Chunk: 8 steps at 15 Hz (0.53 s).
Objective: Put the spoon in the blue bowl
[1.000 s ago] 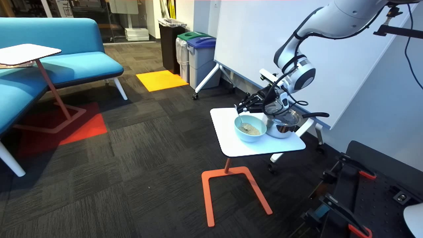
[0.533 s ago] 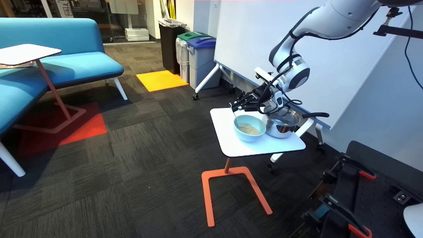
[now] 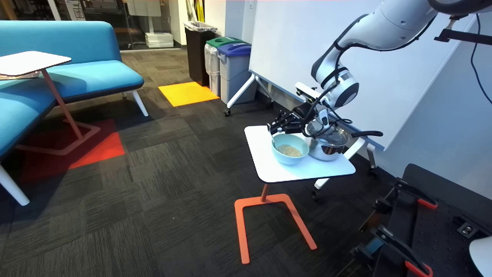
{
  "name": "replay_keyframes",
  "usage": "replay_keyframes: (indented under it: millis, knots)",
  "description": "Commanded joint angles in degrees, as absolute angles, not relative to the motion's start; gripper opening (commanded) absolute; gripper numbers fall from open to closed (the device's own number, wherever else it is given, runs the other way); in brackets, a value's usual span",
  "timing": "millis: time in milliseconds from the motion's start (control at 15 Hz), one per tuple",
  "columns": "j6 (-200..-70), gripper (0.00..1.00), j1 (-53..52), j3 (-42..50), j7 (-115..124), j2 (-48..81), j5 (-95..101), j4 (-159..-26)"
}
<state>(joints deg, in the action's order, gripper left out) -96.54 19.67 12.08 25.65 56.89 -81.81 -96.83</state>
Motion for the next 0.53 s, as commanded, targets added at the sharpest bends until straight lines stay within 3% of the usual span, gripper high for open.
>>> replay_keyframes:
  millis: [0,467]
  knots:
    - [-94.82,0.04,20.23,13.08,28.08,54.80,-80.84,-99.14]
    - [-97.92,0.04,19.77,15.60,29.94,53.71,-81.54,-101.18]
